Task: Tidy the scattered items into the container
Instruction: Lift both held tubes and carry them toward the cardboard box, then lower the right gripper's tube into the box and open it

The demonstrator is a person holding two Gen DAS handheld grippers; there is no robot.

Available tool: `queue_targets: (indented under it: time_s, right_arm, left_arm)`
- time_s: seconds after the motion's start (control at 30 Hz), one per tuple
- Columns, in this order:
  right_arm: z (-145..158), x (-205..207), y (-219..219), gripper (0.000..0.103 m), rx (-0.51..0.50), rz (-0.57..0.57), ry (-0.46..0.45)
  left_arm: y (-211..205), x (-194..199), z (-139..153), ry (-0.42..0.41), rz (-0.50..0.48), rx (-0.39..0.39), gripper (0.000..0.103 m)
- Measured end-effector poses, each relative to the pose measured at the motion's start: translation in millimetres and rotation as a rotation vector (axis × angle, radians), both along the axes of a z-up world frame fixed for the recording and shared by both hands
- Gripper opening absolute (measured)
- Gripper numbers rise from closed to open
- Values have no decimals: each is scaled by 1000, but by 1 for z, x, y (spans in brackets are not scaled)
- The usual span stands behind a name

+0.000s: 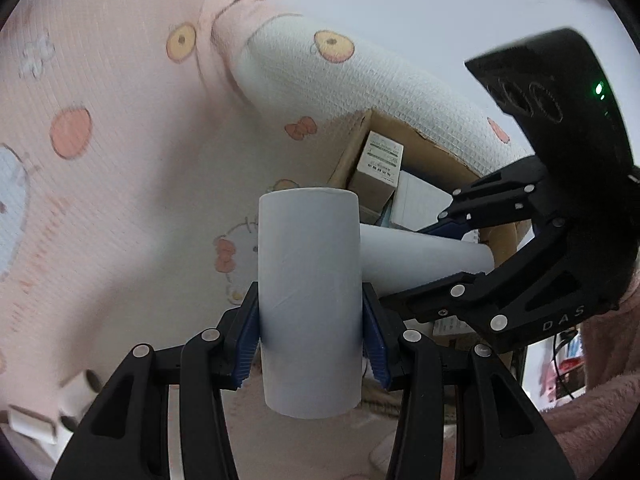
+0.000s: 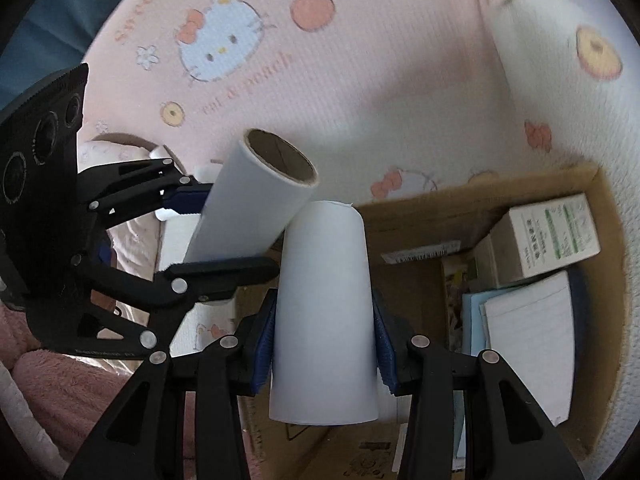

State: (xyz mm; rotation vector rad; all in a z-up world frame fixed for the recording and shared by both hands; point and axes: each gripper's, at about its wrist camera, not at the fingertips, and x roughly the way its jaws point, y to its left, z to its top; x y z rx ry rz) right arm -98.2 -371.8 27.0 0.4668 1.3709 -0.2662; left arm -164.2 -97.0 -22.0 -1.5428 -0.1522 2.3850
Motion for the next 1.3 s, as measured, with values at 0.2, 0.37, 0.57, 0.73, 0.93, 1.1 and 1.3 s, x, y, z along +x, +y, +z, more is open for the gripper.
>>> queue_targets:
  time_s: [0.2,0.37,0.57,0.73,0.93,1.1,1.3]
  right_arm:
    - [-37,1,-1,41,32,-12,74]
    - [-62,0,1,41,21,-19,144]
    - [-99,-1,4,41,9,-7,252]
    - [-118,-1,1,41,23,-8,301]
    - [-140,1,-7,41,23,-50,329]
    - [-159,-1,-11,42,10,-48,401]
    - [-166,-6,-16,41,27,-54,418]
  left_arm:
    - [-15,-7,-4,-16,30,43,50]
    - [-22,-6,-1,-8,67,49,50]
    - [-18,-4,-3,-13,61,44,50]
    - [-20,-2,-4,-9,56,41,50]
    - [-28,-8,-8,-14,81,51,50]
    - [-36,-10,-8,-25,108,71,50]
    - [-30,-10,-10,-30,90,49,50]
